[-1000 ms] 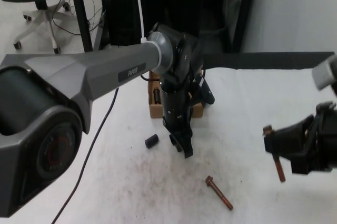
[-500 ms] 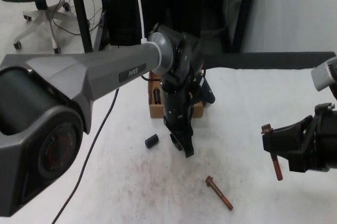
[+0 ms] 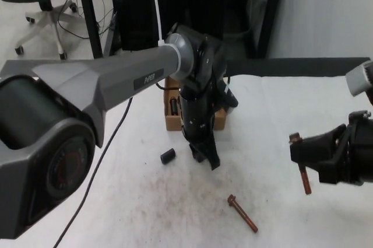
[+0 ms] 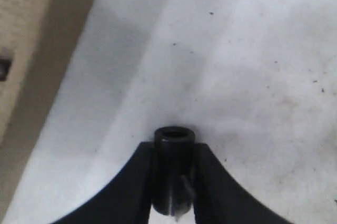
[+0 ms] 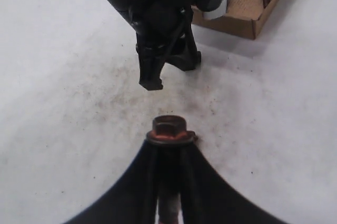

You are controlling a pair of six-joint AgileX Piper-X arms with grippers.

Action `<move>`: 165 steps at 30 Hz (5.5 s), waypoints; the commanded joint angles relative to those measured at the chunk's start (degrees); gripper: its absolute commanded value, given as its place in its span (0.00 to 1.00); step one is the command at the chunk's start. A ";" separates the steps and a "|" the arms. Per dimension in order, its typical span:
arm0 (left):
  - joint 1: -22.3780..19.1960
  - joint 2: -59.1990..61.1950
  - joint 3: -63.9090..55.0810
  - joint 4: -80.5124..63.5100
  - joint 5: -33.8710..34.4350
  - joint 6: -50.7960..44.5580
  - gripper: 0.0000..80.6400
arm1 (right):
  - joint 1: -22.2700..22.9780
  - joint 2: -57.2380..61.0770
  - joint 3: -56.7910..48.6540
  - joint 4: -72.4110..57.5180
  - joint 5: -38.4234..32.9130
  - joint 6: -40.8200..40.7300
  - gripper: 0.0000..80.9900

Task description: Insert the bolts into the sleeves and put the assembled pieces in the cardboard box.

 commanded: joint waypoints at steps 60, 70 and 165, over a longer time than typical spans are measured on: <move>2.18 -79.21 82.68 -91.69 41.11 -39.56 0.00 | 29.32 4.18 -0.61 -62.46 2.19 13.38 0.01; 2.18 -79.07 82.68 -91.69 42.99 -39.56 0.00 | 30.83 4.93 -0.61 -62.46 2.19 13.38 0.01; 2.18 -76.52 82.68 -99.74 31.86 -36.91 0.00 | 31.21 7.65 -0.61 -58.72 3.31 12.09 0.54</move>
